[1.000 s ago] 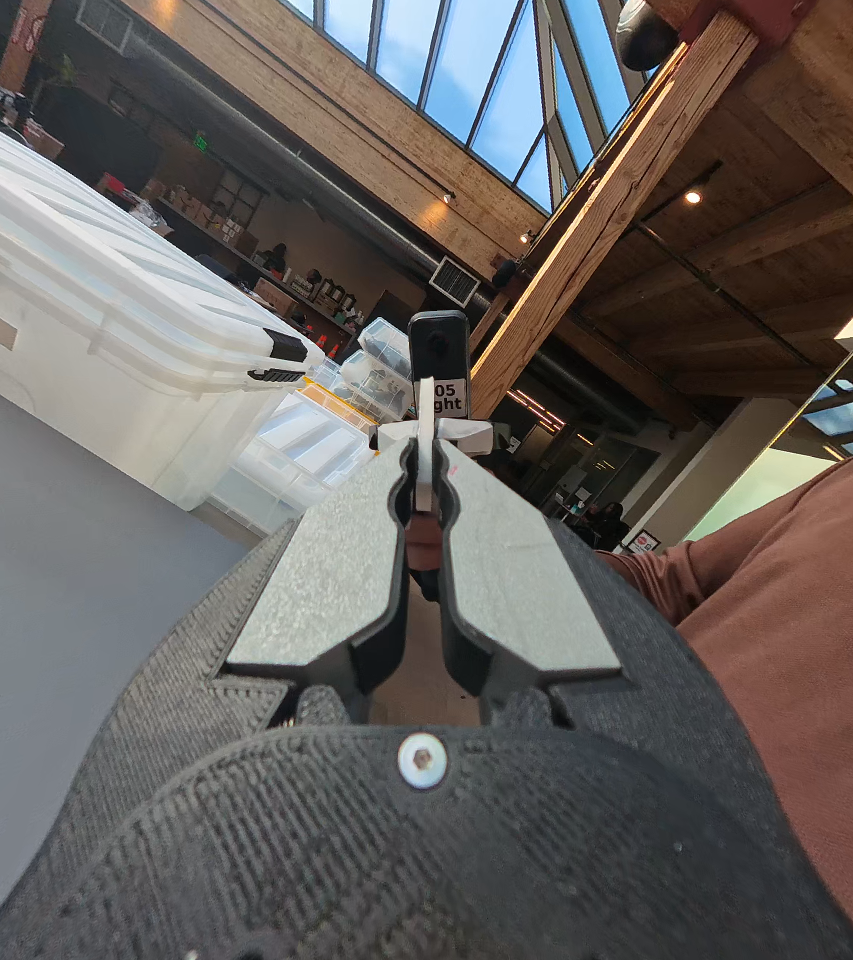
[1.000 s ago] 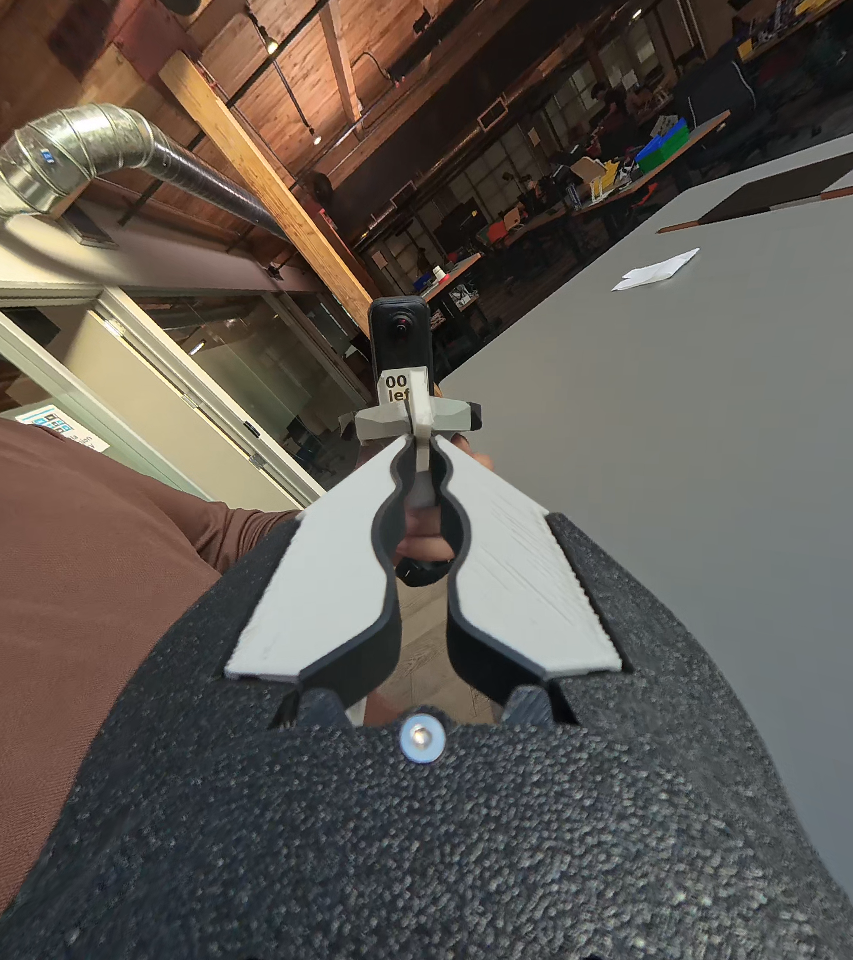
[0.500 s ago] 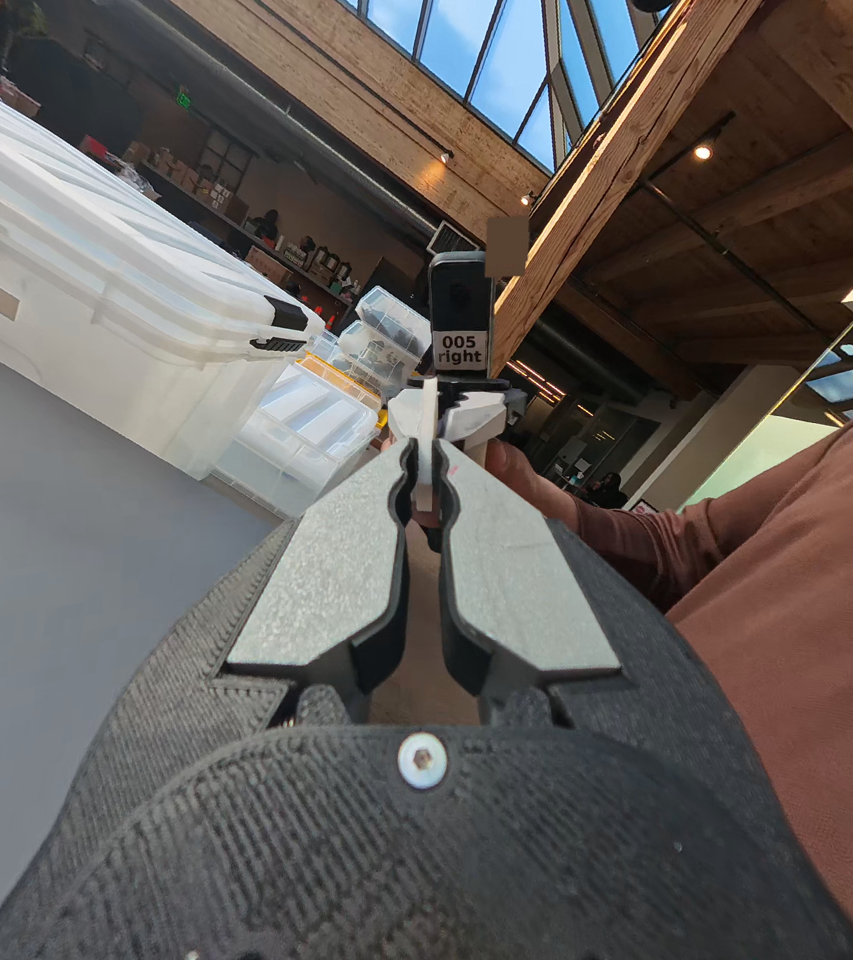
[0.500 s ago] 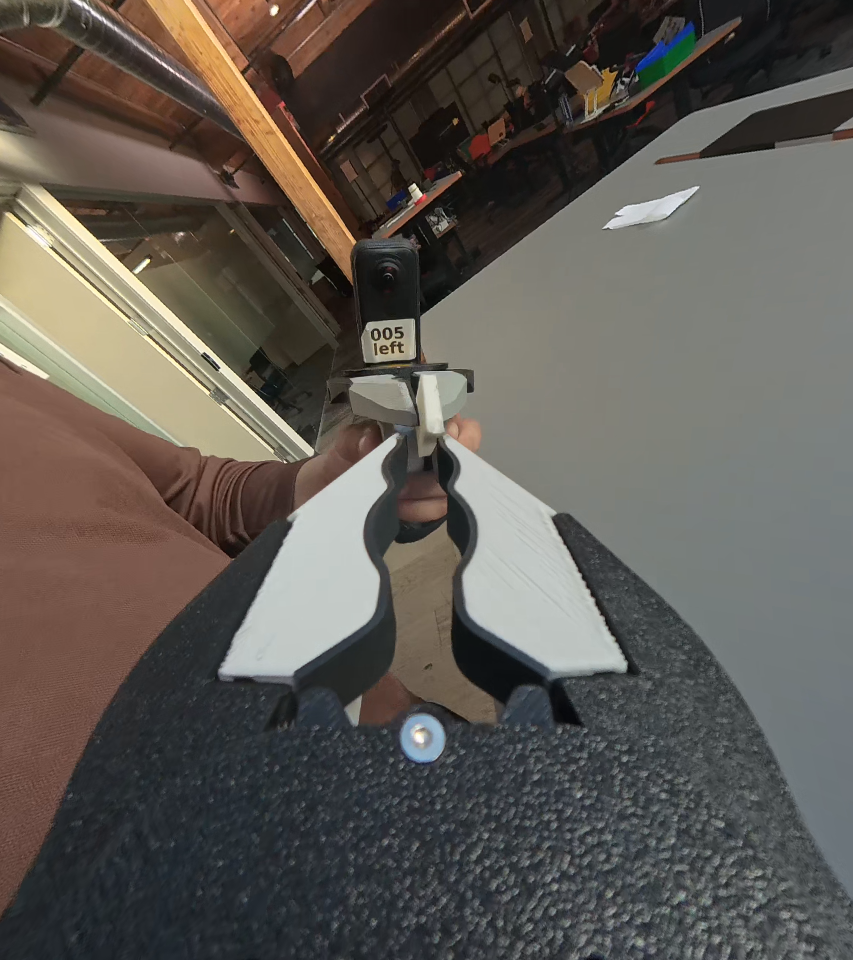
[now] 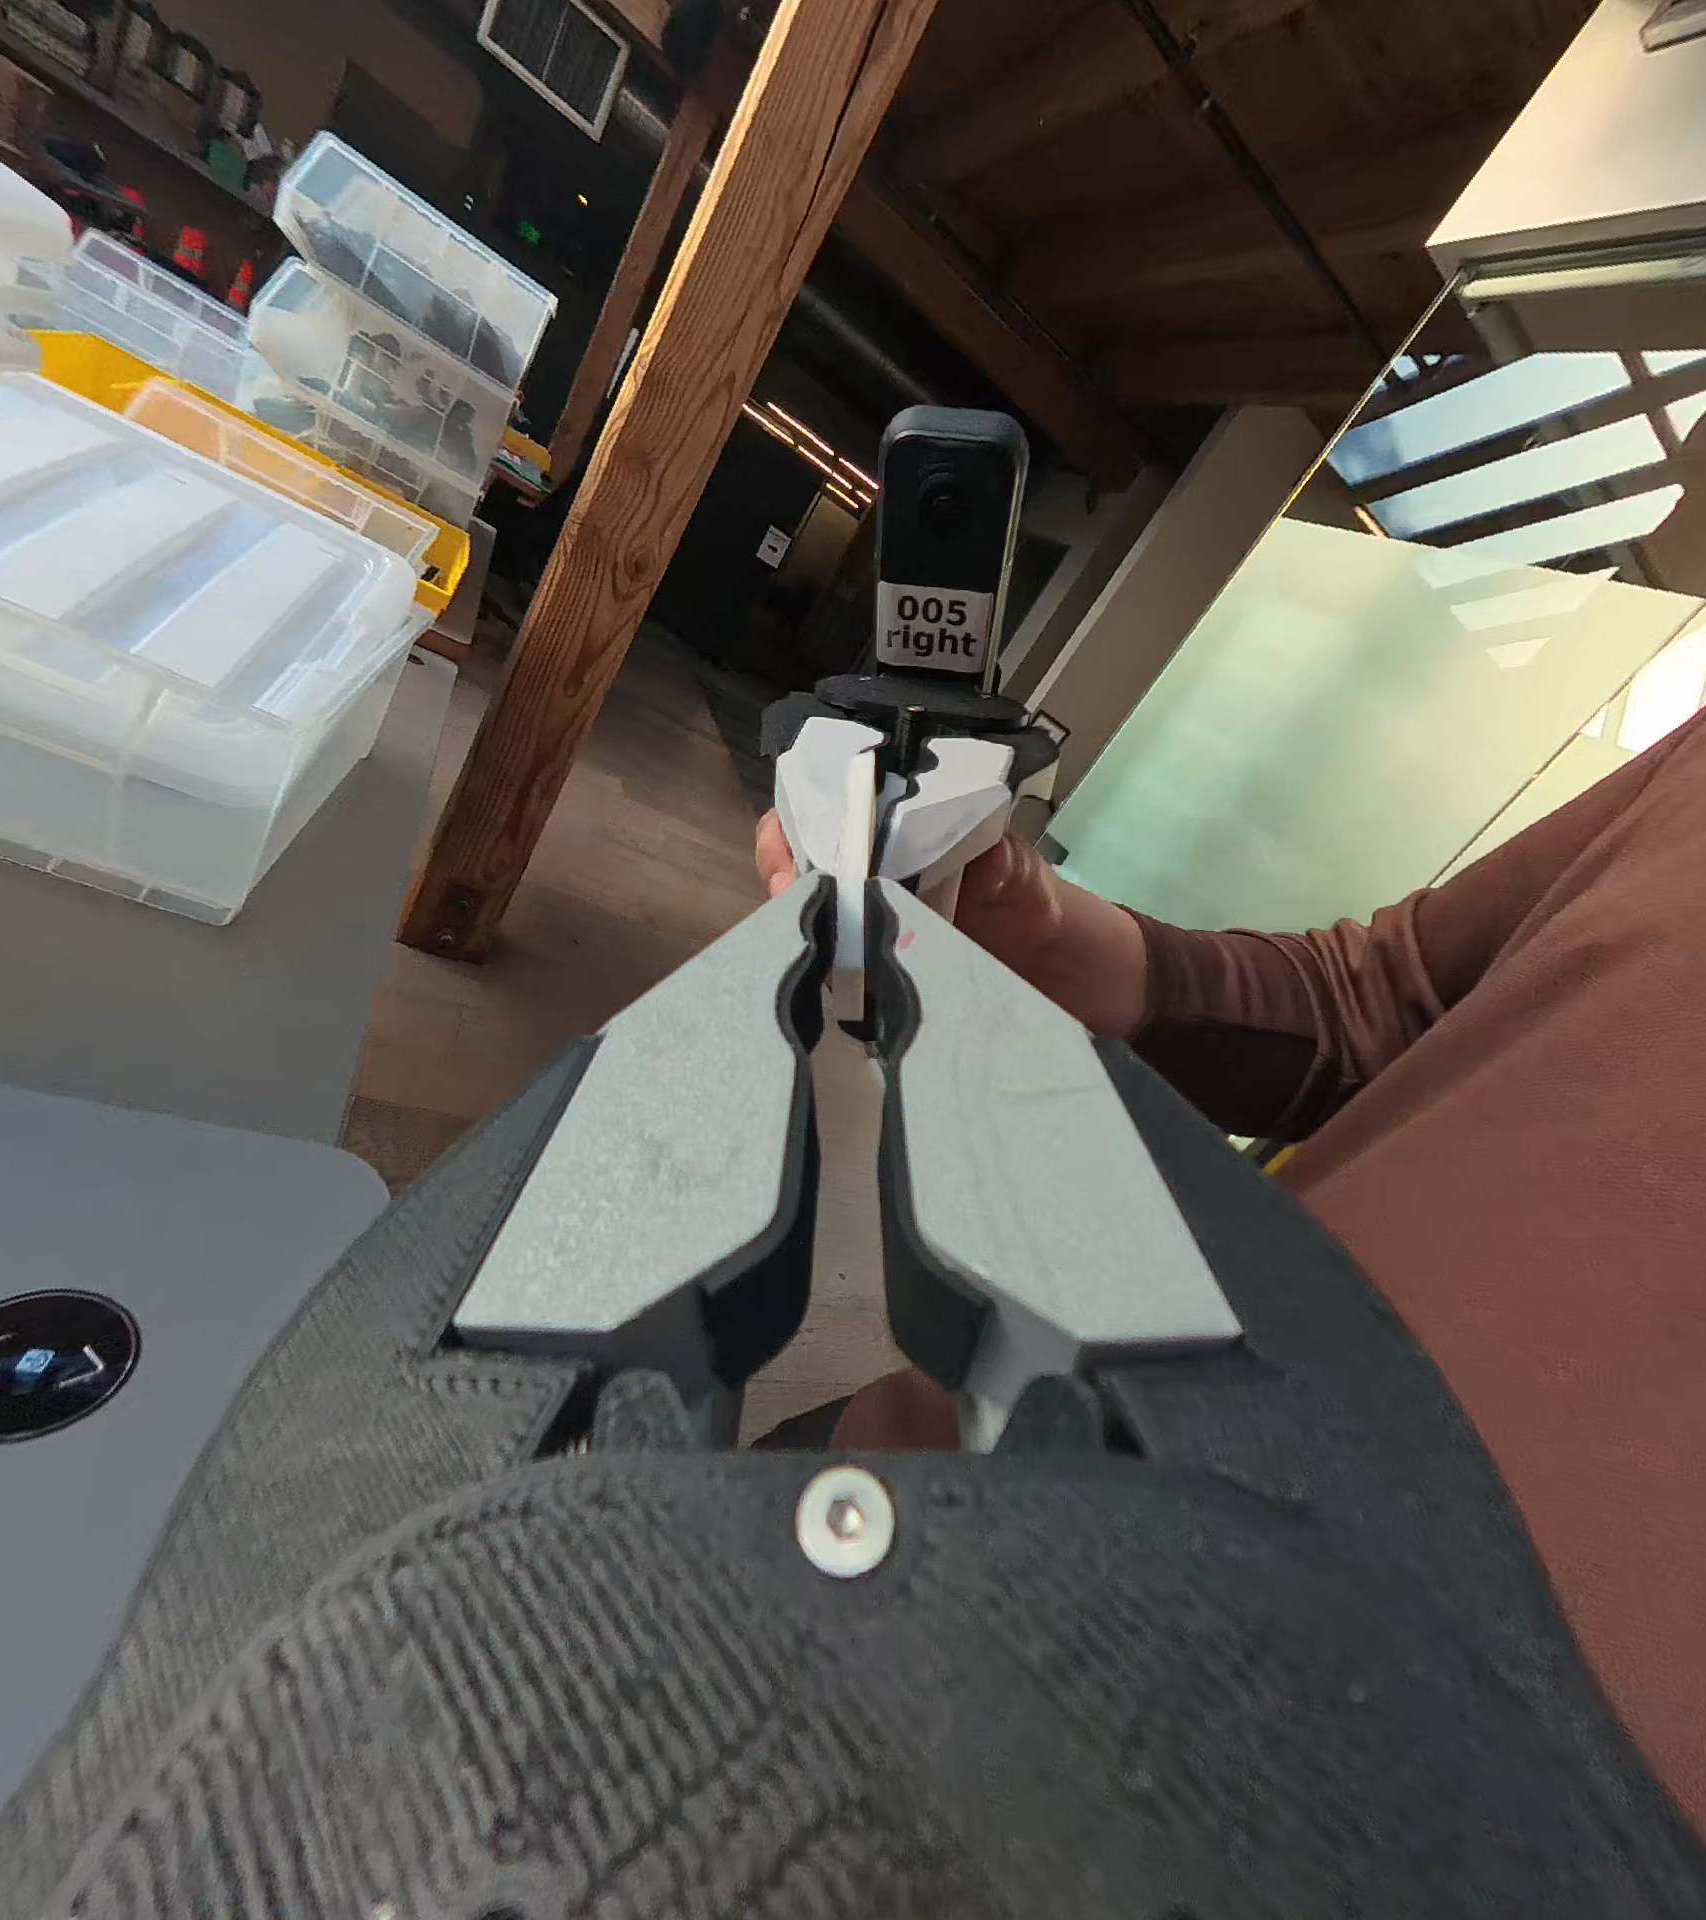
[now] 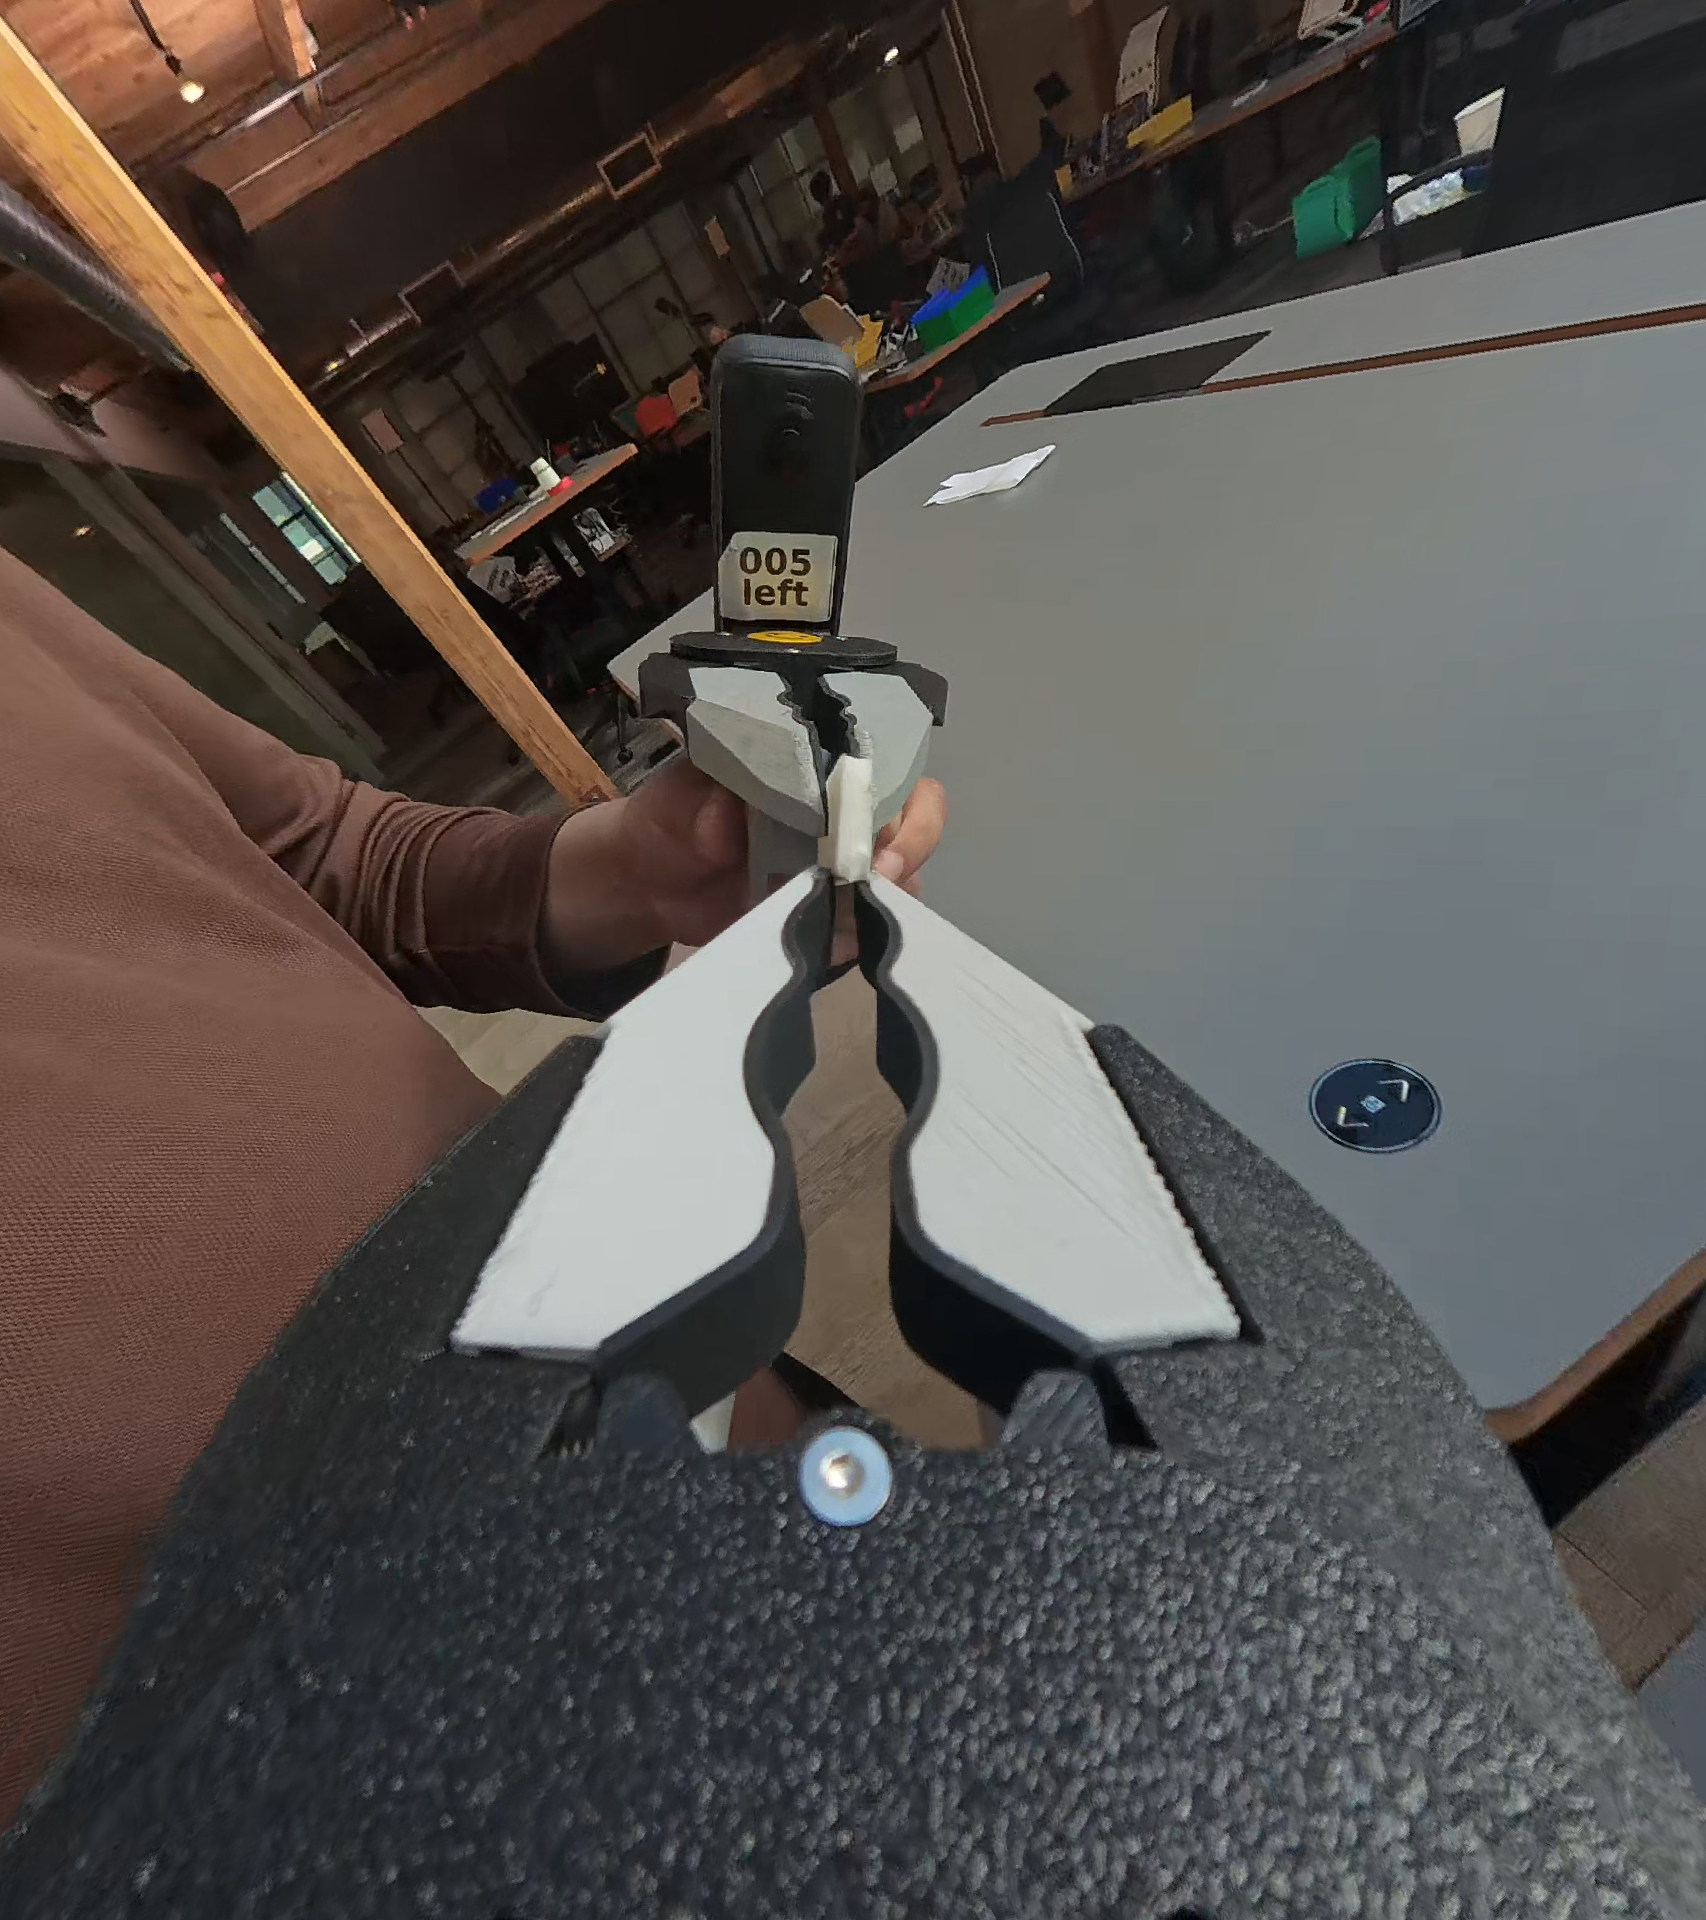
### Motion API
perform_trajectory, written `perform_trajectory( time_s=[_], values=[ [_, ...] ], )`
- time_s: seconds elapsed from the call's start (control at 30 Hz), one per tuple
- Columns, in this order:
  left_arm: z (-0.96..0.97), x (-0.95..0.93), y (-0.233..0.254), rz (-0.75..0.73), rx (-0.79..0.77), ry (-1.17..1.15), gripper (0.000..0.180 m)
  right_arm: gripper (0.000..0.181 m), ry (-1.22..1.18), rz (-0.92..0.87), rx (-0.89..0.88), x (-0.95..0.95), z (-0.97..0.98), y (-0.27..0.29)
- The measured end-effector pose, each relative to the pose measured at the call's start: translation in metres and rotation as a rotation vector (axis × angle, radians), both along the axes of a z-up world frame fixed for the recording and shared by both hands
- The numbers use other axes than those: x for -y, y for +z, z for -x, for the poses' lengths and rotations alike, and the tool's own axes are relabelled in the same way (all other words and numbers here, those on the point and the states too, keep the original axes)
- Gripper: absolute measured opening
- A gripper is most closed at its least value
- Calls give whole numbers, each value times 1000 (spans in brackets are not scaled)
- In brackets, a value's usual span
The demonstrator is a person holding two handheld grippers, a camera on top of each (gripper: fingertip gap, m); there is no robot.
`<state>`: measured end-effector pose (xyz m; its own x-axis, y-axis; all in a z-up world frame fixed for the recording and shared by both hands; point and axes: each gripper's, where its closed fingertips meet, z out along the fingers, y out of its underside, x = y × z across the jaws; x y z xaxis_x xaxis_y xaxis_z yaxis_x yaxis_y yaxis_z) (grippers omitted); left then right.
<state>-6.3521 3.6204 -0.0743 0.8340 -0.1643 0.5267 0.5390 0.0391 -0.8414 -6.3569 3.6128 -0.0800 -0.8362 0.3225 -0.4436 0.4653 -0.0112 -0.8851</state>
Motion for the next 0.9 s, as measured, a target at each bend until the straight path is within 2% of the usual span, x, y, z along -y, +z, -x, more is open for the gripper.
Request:
perform_trajectory(
  time_s=[0.17,0.4,0.53,0.6,0.73,0.9],
  values=[
    [-29,-99,0,78,-67,-109,3,3,-126,16,-61,-91,-26,2],
    [-112,-296,-21,154,-70,-343,3,1,-311,137,-63,-287,-106,-20],
    [-157,-399,-26,193,-44,-495,3,0,-440,116,-62,-390,-154,-26],
    [-177,-440,-24,201,-14,-584,3,0,-521,114,-63,-434,-175,-23],
    [-210,-511,-38,233,-69,-776,3,0,-725,85,-64,-507,-209,-32],
    [-234,-590,-60,216,25,-1004,3,2,-1018,110,0,-592,-248,-56]
  ],
)
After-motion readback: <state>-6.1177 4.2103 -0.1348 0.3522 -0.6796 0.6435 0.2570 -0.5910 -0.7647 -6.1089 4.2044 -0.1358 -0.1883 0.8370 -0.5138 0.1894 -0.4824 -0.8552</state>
